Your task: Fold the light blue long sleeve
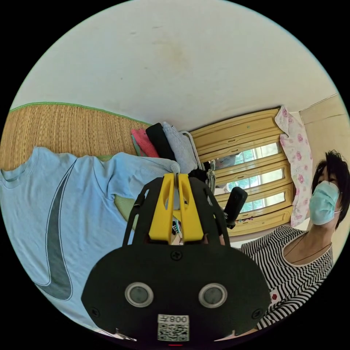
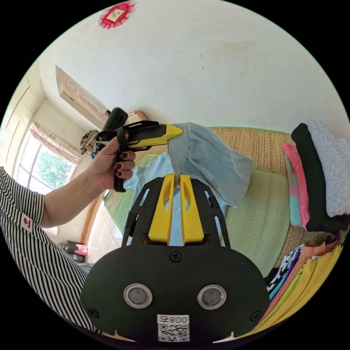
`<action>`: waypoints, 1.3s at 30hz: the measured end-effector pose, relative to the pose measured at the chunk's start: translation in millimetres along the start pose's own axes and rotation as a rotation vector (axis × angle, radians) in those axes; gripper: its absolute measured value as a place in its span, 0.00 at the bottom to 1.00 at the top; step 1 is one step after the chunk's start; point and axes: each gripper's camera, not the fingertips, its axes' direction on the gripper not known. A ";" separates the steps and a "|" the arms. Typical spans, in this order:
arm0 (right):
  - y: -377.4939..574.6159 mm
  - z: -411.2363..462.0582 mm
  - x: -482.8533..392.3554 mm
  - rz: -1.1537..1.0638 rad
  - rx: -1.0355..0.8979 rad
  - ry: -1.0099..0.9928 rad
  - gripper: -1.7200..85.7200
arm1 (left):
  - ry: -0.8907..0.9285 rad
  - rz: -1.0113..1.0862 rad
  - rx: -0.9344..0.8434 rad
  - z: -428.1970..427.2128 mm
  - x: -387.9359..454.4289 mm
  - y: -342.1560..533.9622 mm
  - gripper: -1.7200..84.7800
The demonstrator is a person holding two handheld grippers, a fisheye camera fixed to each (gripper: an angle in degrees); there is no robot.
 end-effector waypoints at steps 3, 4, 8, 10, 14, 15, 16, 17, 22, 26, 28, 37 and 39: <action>-7.0 11.4 -30.9 -0.024 -0.030 -0.013 0.05 | -0.021 0.008 0.017 -37.9 2.5 23.4 0.04; -8.3 14.4 -36.8 -0.028 -0.038 -0.013 0.05 | -0.036 0.010 0.020 -52.5 1.5 33.4 0.04; -18.3 46.0 -73.5 -0.058 -0.105 -0.042 0.05 | -0.057 -0.017 0.044 -93.0 -12.2 64.2 0.04; -23.6 63.7 -87.6 -0.078 -0.138 -0.049 0.05 | -0.074 -0.050 0.066 -117.2 -27.9 84.5 0.04; -36.2 110.8 -112.4 -0.112 -0.215 -0.062 0.05 | -0.089 -0.113 0.094 -146.9 -58.0 111.9 0.04; -39.8 125.5 -117.4 -0.119 -0.243 -0.064 0.05 | -0.087 -0.136 0.097 -154.6 -68.7 119.7 0.04; -41.5 132.6 -119.6 -0.122 -0.255 -0.064 0.05 | -0.091 -0.155 0.097 -161.9 -78.7 127.1 0.04; -44.8 146.5 -123.5 -0.126 -0.279 -0.064 0.05 | -0.094 -0.163 0.099 -165.5 -83.2 130.7 0.04; -56.3 195.6 -132.5 -0.121 -0.341 -0.092 0.05 | -0.089 -0.208 0.094 -192.1 -121.9 155.9 0.04; -67.6 234.4 -137.9 -0.136 -0.391 -0.094 0.05 | -0.103 -0.223 0.078 -204.0 -145.7 166.6 0.04; -72.8 251.0 -139.4 -0.143 -0.413 -0.094 0.05 | -0.115 -0.237 0.069 -210.7 -162.0 172.3 0.04; -99.5 341.2 -139.6 -0.177 -0.519 -0.120 0.05 | -0.169 -0.299 0.014 -229.1 -229.9 183.1 0.04; -107.2 366.1 -137.6 -0.183 -0.548 -0.131 0.05 | -0.178 -0.315 0.003 -231.9 -244.5 183.8 0.04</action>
